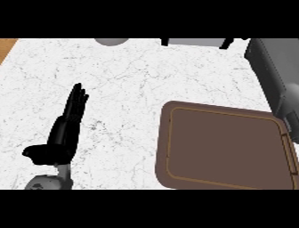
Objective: Pick the can from the tray and place it in the pot
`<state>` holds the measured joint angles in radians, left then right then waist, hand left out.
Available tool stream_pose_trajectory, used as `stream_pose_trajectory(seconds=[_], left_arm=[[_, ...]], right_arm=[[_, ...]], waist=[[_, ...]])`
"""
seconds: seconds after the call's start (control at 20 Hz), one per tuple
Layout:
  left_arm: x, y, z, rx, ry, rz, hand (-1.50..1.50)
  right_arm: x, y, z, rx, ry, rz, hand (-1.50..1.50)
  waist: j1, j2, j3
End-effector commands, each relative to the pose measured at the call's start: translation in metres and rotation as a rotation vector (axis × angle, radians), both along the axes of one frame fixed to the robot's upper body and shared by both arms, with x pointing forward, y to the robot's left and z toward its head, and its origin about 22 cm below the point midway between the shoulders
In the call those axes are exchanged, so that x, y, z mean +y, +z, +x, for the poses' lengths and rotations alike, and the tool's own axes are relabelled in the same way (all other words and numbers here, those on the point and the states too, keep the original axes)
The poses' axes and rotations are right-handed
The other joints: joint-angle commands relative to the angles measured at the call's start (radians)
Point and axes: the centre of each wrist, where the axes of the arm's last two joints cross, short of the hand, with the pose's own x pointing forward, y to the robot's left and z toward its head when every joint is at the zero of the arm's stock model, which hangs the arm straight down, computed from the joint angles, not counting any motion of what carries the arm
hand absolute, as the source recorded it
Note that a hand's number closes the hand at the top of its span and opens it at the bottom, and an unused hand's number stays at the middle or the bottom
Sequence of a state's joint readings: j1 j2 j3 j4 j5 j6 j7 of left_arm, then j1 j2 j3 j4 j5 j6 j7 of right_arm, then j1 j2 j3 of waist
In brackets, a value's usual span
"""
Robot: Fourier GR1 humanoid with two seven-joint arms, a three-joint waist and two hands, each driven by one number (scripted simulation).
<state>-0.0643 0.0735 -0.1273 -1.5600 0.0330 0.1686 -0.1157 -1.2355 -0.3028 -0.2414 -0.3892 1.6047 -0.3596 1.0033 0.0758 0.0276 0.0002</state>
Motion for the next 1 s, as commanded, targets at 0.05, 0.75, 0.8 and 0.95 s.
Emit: stream_pose_trajectory(seconds=[0.05,0.75,0.8,0.95], left_arm=[[0.001,-0.011,-0.006,0.025,0.001,0.002,0.0],[0.007,-0.003,-0.005,0.001,0.032,0.007,0.0],[0.008,0.0,-0.005,-0.001,0.026,0.009,0.0],[0.023,-0.011,-0.016,0.005,0.041,0.012,0.0]], right_arm=[[-0.032,0.018,0.002,-0.05,-0.089,0.04,1.5],[-0.157,-0.049,-0.04,0.03,-0.108,0.182,1.5],[-0.15,-0.054,-0.038,0.043,-0.108,0.186,1.5],[-0.162,-0.071,-0.047,0.096,-0.122,0.245,1.5]], waist=[[-0.012,-0.003,0.0],[-0.027,-0.003,0.003],[-0.022,-0.004,0.003],[-0.025,-0.006,0.002]])
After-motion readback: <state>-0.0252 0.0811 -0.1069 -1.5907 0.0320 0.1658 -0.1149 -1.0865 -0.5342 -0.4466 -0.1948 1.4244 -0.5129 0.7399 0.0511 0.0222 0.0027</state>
